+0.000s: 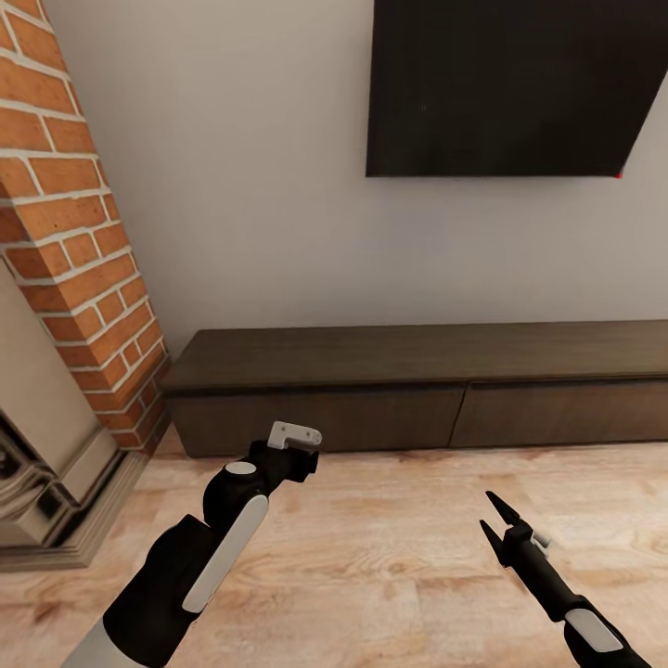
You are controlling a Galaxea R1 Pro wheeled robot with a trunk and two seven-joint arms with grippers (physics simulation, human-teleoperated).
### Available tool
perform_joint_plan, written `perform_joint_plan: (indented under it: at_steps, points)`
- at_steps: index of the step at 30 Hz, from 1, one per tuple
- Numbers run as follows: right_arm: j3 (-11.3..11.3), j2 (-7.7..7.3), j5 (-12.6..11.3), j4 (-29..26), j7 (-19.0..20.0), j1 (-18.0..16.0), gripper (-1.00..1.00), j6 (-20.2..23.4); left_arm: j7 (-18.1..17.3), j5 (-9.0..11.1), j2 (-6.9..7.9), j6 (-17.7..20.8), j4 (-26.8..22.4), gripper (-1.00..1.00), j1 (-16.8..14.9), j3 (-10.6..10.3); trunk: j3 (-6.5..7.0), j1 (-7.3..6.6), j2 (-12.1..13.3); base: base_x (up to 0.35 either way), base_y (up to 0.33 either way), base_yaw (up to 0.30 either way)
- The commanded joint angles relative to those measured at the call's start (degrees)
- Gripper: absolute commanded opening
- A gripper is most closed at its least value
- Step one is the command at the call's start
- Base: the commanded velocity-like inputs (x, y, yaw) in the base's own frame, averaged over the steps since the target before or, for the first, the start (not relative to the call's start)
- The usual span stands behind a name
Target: Place each of the two pumpkins and all three candles from the living room inside a cabinet in the living room (use any cabinet), then make sure every cabinet is closed, and position the cauldron so it is next to a table in the living room.
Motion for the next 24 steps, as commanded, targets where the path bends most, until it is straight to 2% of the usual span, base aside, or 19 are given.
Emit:
perform_joint_plan:
  at_steps: [1, 5, 11, 14, 21, 24]
  points:
    - [-0.01, -0.01, -0.39, 0.01, 0.11, -0.03, 1.0, 0.47, 0.59, 0.57, 0.05, 0.09, -0.05, 1.0, -0.06, -0.13, -0.05, 0.02, -0.02, 0.28, 0.131, 0.0]
    - [-0.01, -0.01, -0.44, -0.06, 0.19, -0.03, 1.0, 0.46, 0.59, 0.57, 0.05, 0.1, -0.15, 1.0, -0.06, -0.46, -0.05, 0.02, -0.02, 0.295, 0.137, 0.0]
    - [0.33, 0.13, -0.28, -0.03, 5.71, -0.03, 1.0, -0.34, 0.55, 0.57, 0.05, 0.08, -0.28, 1.0, -0.06, -0.93, -0.05, 0.02, -0.02, 0.304, 0.127, 0.0]
    - [0.3, 0.21, -0.26, 0.25, 6.82, -0.03, 1.0, -1.77, 0.49, 0.57, 0.05, 0.07, -0.3, 1.0, -0.06, -0.96, -0.05, 0.02, -0.02, 0.256, 0.05, 0.0]
    - [0.38, 0.53, -0.26, 0.22, 7.16, -0.03, 1.0, -3.28, 0.5, 0.57, 0.05, 0.06, -0.28, 1.0, -0.06, -1.01, -0.05, 0.02, -0.02, 0.131, 0.01, 0.0]
    - [0.41, 0.35, -0.32, 0.17, 6.04, -0.09, 1.0, -3.13, 0.52, 0.57, 0.05, 0.08, -0.24, 1.0, -0.06, -1.01, -0.05, 0.02, -0.02, 0.029, 0.002, 0.0]
